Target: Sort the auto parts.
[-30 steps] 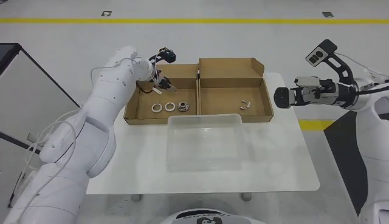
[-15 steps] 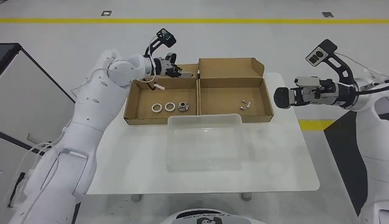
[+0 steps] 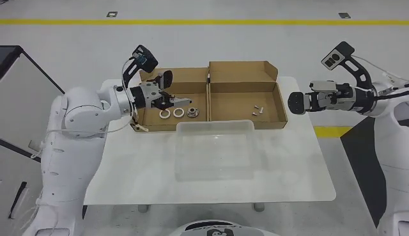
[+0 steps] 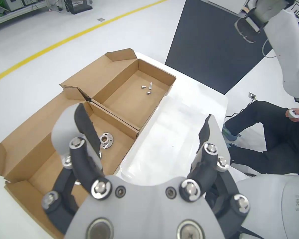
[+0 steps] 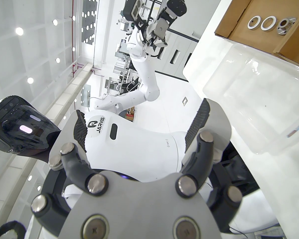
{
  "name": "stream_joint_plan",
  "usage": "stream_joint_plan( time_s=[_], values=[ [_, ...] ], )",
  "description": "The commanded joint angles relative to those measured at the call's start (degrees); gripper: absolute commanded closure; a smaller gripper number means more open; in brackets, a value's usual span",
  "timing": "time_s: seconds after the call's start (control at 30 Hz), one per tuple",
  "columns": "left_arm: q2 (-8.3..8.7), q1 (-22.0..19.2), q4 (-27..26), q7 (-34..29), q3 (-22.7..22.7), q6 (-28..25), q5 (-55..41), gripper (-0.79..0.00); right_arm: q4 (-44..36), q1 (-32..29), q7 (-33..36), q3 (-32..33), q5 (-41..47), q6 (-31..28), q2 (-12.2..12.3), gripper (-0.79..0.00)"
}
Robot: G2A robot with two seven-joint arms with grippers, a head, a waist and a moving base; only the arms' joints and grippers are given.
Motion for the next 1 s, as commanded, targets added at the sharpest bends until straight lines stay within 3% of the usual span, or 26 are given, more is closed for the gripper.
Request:
stream_joint_plan(
  time_s=[0.0,0.27,0.97],
  values=[
    [0.45,1.8,-2.1,-0.6,-2.3,-0.5,-1.6,-0.785,0.0,0.0,0.0,0.0,0.0,0.0,0.0,-0.785],
    [1.70,7.9,-8.7,-0.1,-8.6,-2.2,-8.0,-0.785,0.0,0.0,0.0,0.0,0.0,0.0,0.0,-0.785],
    [1.79,8.1,-8.8,-0.1,-8.9,-2.5,-8.1,-0.785,0.0,0.0,0.0,0.0,0.0,0.0,0.0,-0.785]
  ],
)
